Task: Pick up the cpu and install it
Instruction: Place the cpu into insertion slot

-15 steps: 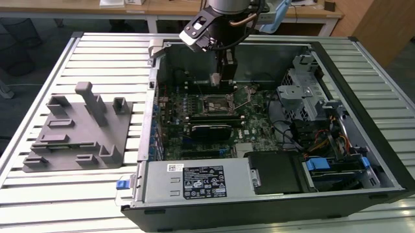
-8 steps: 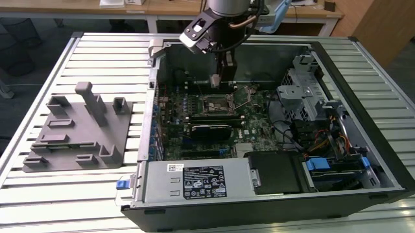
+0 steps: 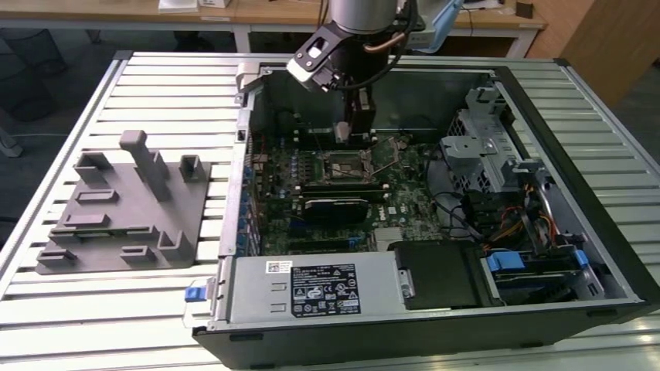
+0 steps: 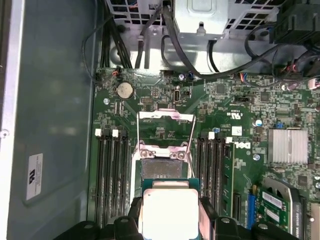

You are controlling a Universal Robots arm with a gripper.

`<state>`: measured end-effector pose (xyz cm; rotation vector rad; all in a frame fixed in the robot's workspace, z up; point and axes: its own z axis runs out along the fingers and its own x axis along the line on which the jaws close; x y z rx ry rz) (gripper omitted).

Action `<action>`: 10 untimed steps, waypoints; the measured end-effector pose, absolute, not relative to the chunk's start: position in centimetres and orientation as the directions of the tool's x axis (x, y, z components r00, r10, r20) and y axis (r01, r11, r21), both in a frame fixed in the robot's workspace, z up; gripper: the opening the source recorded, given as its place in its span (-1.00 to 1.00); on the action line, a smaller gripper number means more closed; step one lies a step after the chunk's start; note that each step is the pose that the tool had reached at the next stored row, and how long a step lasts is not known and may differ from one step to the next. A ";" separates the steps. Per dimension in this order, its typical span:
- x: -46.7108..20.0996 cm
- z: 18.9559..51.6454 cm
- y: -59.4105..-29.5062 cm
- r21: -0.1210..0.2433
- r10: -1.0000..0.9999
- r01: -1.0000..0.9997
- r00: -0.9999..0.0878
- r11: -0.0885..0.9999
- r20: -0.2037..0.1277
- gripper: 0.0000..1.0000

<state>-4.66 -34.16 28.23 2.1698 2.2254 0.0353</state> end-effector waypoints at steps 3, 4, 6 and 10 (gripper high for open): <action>-4.7 27.7 -34.1 0.039 1.000 0.999 -0.025 0.025 -0.008 0.06; -4.7 27.5 -34.1 0.039 1.000 0.999 -0.025 0.025 -0.008 0.06; -4.7 27.1 -34.1 0.040 1.000 0.999 -0.025 0.025 -0.008 0.06; -4.7 26.7 -34.1 0.040 1.000 0.999 -0.025 0.025 -0.008 0.06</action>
